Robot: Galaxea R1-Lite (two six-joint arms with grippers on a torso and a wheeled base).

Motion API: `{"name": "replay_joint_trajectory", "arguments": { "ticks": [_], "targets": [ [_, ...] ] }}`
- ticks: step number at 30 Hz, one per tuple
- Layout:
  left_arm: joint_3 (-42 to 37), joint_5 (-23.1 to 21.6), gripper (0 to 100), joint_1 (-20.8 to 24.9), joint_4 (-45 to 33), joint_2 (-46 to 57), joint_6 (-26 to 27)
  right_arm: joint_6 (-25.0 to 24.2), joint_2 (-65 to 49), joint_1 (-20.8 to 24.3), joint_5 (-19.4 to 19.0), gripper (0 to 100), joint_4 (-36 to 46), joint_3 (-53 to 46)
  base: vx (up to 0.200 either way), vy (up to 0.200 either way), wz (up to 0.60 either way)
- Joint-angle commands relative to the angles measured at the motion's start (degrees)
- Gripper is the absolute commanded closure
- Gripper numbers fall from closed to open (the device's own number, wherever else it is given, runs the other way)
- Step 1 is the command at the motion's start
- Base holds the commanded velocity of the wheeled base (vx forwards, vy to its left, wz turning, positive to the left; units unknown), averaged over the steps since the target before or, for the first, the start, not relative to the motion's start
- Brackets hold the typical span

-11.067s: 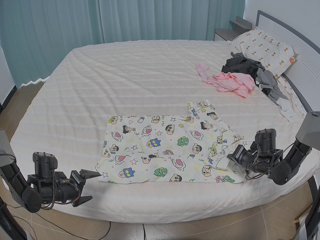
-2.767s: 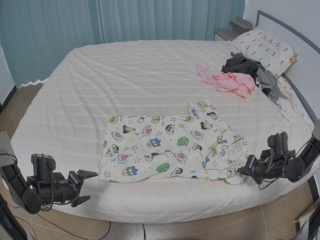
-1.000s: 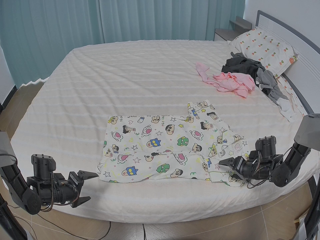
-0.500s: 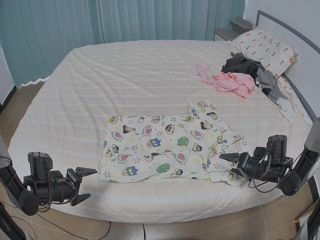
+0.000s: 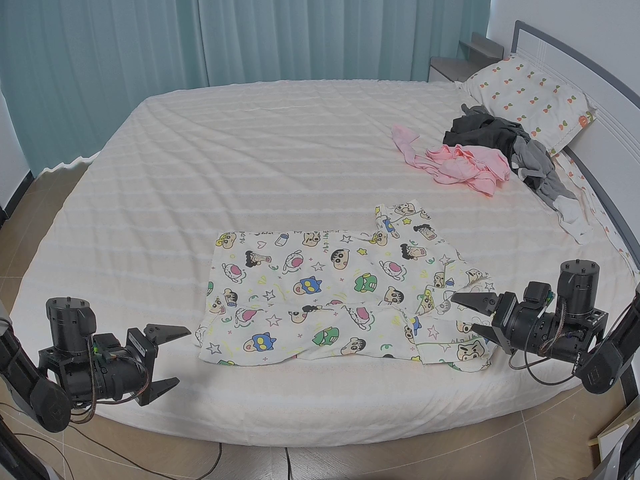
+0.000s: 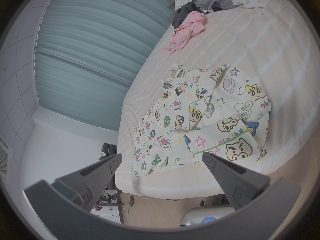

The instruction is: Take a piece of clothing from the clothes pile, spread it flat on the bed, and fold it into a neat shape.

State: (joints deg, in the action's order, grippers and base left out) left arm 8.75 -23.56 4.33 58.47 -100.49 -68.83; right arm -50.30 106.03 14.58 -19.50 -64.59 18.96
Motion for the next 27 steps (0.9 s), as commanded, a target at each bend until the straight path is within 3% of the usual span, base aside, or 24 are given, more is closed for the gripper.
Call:
{"name": "replay_joint_trajectory", "arguments": {
  "ticks": [1, 16, 25, 27],
  "targets": [
    [-0.14, -0.17, 0, -0.02, 0.07, 0.12, 0.36, 0.11, -2.59, 0.10, -0.01, 0, 0.07, -0.24, 0.200, 0.000, 0.00],
    [-0.67, -0.17, 0, 0.42, 0.33, 0.73, 1.42, 0.29, -4.78, 0.54, 0.17, 0, 0.43, -0.94, 0.200, 0.000, 0.00],
    [-3.83, -0.08, 0, 3.49, 1.12, 2.14, 8.45, 0.38, -6.01, 0.71, 0.17, 0, 0.69, -1.20, 0.044, 0.000, 0.00],
    [-6.47, -0.08, 0, 5.60, 2.97, 2.66, 13.63, 0.90, -6.54, 0.80, 0.17, 0, 0.69, -1.64, 0.000, 0.000, 0.00]
  ]
}}
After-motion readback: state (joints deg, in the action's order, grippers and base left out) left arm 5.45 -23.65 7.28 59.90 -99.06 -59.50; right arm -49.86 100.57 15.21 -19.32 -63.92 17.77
